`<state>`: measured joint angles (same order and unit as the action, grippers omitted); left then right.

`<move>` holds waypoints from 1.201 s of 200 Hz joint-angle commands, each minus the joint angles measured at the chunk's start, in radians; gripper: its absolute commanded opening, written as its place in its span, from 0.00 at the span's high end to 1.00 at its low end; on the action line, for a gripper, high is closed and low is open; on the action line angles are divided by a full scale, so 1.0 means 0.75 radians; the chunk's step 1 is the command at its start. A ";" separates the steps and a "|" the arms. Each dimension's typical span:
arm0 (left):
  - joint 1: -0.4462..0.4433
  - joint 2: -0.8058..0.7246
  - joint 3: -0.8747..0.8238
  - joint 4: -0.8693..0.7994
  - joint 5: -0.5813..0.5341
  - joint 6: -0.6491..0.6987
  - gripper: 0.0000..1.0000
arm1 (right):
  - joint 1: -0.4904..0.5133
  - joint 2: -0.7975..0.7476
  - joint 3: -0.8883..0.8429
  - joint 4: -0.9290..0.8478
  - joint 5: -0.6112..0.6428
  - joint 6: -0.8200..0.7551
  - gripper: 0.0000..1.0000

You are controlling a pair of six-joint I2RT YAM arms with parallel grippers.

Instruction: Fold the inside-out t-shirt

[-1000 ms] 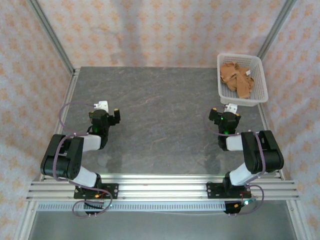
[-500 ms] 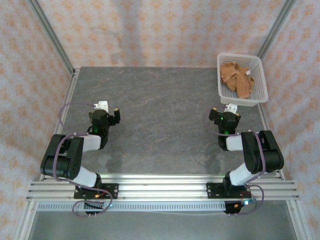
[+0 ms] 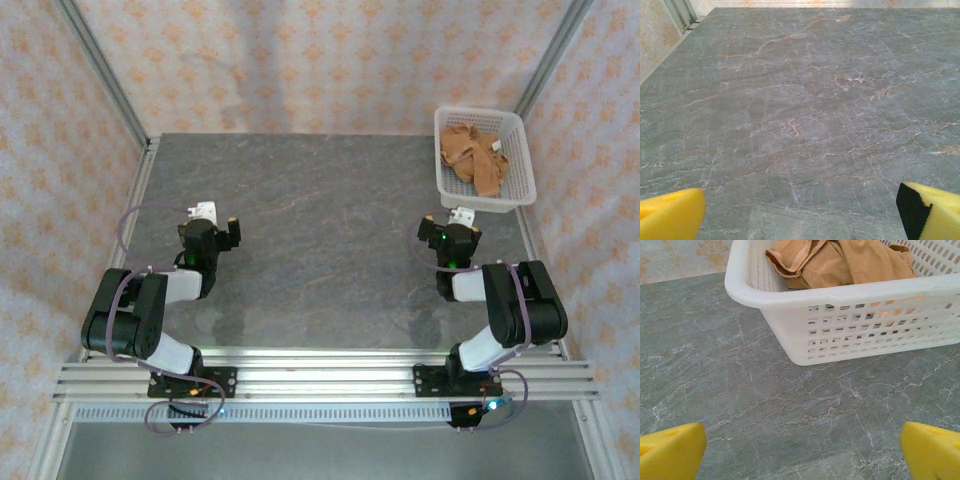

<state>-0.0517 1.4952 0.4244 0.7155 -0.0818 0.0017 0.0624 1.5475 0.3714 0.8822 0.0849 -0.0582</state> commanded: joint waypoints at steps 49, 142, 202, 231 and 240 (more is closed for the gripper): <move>-0.067 -0.240 0.166 -0.441 -0.037 0.063 0.00 | 0.156 -0.245 -0.102 0.081 0.301 -0.144 0.01; -0.183 -0.668 0.618 -1.450 -0.050 -0.496 0.00 | 0.170 -0.583 0.871 -1.490 0.514 0.502 0.01; -0.095 -0.546 0.705 -1.658 -0.159 -0.774 0.00 | -0.057 0.086 1.447 -1.731 -0.049 0.821 0.01; -0.085 -0.470 0.668 -1.514 0.141 -0.846 0.02 | -0.071 0.447 1.763 -1.825 0.063 0.975 0.01; -0.090 -0.480 0.587 -1.372 0.233 -0.870 0.03 | -0.078 0.515 1.805 -1.778 0.097 1.018 0.00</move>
<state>-0.1139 1.1378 0.9314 -0.4538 -0.1108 -0.5705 0.0135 1.8210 1.6260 -0.3637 0.1322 0.5556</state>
